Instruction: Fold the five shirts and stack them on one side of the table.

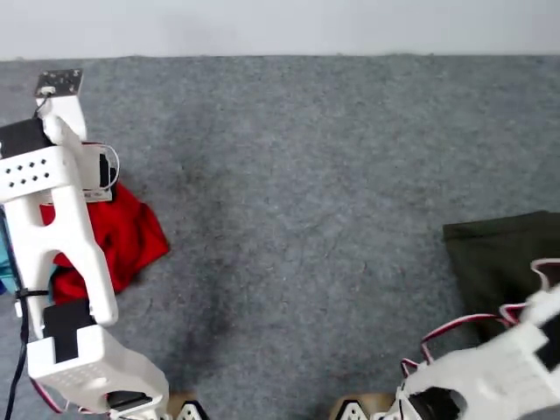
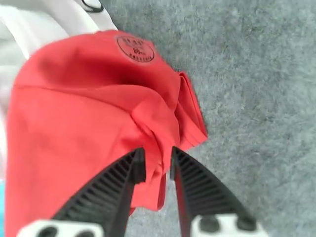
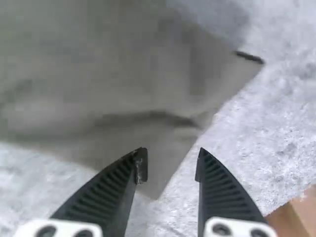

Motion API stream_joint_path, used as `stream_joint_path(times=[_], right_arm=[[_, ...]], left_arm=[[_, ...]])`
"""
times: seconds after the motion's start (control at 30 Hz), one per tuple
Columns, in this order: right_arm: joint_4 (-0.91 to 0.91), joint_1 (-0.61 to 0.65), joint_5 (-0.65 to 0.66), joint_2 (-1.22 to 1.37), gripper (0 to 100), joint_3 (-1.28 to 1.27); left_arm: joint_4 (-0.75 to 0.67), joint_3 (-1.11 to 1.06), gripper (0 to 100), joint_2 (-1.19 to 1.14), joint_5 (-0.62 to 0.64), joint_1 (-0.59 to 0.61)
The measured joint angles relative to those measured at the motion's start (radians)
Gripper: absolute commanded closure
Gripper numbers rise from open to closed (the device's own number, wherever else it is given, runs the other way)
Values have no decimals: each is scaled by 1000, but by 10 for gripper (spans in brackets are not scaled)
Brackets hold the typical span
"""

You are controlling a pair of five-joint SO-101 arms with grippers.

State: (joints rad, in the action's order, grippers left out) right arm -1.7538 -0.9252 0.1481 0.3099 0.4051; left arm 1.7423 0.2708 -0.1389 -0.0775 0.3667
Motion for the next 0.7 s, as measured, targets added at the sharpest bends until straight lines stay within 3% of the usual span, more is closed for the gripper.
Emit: stream_joint_path(times=[0.27,0.47,0.7], right_arm=[[152,301,0,15,826,-83],[365,324,-87,143,825,-86],[546,350,-103,233,826,-86]], left_arm=[[-2,-8,903,0,0,-2],[-2,-8,903,0,0,-2],[-2,-8,903,0,0,-2]])
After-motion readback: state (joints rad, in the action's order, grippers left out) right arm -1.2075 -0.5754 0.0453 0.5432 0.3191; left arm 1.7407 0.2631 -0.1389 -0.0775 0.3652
